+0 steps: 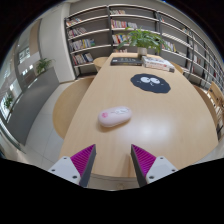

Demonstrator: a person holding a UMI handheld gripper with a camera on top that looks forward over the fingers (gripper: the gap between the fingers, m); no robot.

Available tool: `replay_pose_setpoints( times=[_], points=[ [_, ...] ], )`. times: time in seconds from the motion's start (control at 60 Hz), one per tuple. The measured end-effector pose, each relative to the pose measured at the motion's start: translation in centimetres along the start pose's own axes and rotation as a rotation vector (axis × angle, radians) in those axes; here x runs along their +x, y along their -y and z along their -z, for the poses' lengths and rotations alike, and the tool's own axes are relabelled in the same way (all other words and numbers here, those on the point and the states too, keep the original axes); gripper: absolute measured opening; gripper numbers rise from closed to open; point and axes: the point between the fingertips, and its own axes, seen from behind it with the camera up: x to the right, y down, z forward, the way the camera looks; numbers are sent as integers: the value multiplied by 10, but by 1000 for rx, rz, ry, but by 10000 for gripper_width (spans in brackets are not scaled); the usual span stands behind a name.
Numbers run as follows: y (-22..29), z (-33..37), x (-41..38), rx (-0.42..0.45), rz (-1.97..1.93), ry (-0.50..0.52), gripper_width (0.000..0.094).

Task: Arrange mouse

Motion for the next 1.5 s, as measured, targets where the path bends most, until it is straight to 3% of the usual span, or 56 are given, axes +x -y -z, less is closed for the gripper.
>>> replay_pose_setpoints(
  times=[0.267, 0.567, 0.633, 0.7, 0.917, 0.983, 1.117, 1.317, 1.417, 1.5],
  points=[
    [52, -64, -16, 2, -4, -75, 694],
    [101, -110, -45, -6, 25, -48, 679],
    [105, -114, -49, -10, 26, -49, 624],
    [106, -115, -48, -24, 29, -65, 494],
    [102, -114, -46, -98, 14, -82, 328],
    [106, -107, -43, -113, 28, -91, 327],
    [171, -72, -44, -4, 49, -68, 327],
    [355, -26, -9, 269, 46, -92, 325],
    [418, -23, 34, 342, 52, -132, 325],
    [456, -38, 80, 350, 36, -154, 325]
  ],
)
